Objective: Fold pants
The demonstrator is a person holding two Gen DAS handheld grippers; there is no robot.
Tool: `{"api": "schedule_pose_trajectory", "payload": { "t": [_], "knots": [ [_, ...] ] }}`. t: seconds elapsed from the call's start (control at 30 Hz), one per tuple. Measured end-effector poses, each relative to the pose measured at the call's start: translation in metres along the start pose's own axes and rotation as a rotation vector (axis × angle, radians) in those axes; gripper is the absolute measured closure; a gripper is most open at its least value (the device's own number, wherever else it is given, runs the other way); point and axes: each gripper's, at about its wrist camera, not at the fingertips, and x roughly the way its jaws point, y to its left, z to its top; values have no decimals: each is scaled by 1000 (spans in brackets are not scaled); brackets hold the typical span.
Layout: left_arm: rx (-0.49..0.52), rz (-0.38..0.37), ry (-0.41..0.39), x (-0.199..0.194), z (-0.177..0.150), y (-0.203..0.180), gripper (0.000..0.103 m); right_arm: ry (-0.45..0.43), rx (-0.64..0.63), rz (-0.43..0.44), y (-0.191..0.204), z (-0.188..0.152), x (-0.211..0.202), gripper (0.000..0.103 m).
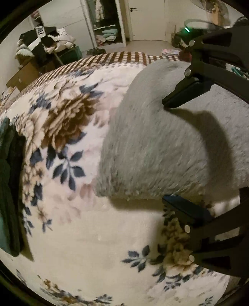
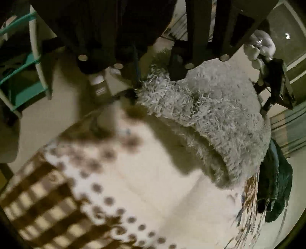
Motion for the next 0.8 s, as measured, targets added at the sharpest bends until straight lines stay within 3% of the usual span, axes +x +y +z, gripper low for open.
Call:
{"api": "schedule_pose_trajectory", "payload": {
  "t": [0.1,0.17,0.2,0.37,0.4,0.43,0.47,0.57,0.63,0.7,0.77,0.8],
  "knots": [
    [-9,-8,-19,-12,2,4,10,-129,-117,28,27,5,-34,35],
    [-29,0,-33,-13,5,11,10,-225,-172,94,44,10,-57,27],
    [-55,5,-34,-10,9,17,10,-231,-170,111,47,16,-58,23],
    [-160,-8,-53,5,24,39,10,-146,-121,154,68,74,-22,23],
    [-172,-13,-54,9,28,42,10,-131,-117,172,74,81,-13,39],
    [-174,-5,-52,12,29,44,10,-144,-133,180,80,85,-9,64],
    [-172,9,-45,17,33,46,10,-171,-146,139,88,88,-7,78],
    [-211,22,-13,36,41,62,10,-304,-183,116,102,90,-22,80],
    [-240,-2,8,41,40,68,10,-348,-151,71,95,96,-23,80],
    [-210,24,-12,27,36,59,10,-330,-146,12,92,106,-11,80],
    [-150,60,-53,3,31,42,10,-273,-157,27,92,106,-5,75],
    [-117,68,-77,-10,27,31,10,-253,-148,57,90,103,-8,60]
  ]
}}
